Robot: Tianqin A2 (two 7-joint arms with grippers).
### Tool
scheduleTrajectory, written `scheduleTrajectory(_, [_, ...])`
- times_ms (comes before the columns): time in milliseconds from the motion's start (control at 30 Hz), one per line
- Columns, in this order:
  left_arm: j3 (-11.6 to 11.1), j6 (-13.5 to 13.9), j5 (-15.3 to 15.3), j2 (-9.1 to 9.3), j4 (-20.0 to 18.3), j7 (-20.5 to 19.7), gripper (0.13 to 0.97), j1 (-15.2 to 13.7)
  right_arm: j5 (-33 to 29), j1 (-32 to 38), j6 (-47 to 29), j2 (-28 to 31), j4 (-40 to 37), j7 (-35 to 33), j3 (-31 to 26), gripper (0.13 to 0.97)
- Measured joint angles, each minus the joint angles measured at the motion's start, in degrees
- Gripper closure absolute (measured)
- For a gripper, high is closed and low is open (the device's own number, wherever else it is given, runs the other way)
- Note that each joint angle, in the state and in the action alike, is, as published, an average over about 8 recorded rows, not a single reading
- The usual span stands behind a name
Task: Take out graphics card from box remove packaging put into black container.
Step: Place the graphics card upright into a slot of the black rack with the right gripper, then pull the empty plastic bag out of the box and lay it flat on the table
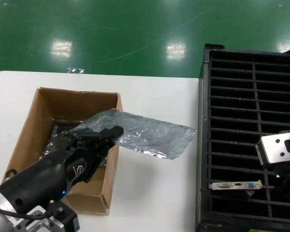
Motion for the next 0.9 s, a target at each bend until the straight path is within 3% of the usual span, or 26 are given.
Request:
scheduleTrajectory(333, [0.0, 0.0, 0.0, 0.0, 0.0, 0.0, 0.959, 0.0, -1.0, -0.5, 1.1, 1.6, 1.3, -0.3, 0.3, 0.654])
scheduleTrajectory(600, [0.0, 0.0, 0.0, 0.0, 0.0, 0.0, 0.959, 0.0, -2.0, -1.8, 4.0, 5.4, 4.3, -1.4, 1.2, 0.446])
scheduleTrajectory(700, [0.1, -0.2, 0.3, 0.01, -0.2, -0.4, 0.959, 0.1, -2.0, -1.9, 4.1, 5.6, 4.4, -1.4, 1.2, 0.403])
scheduleTrajectory(800, [0.7, -1.3, 2.0, 0.15, -1.3, -2.4, 0.959, 0.3, -2.1, -1.9, 4.1, 5.6, 4.4, -1.5, 1.3, 0.339])
scheduleTrajectory(900, [1.2, -2.2, 5.5, 1.22, -3.3, -6.7, 0.959, 0.8, -2.1, -2.0, 4.1, 5.6, 4.4, -1.5, 1.3, 0.274])
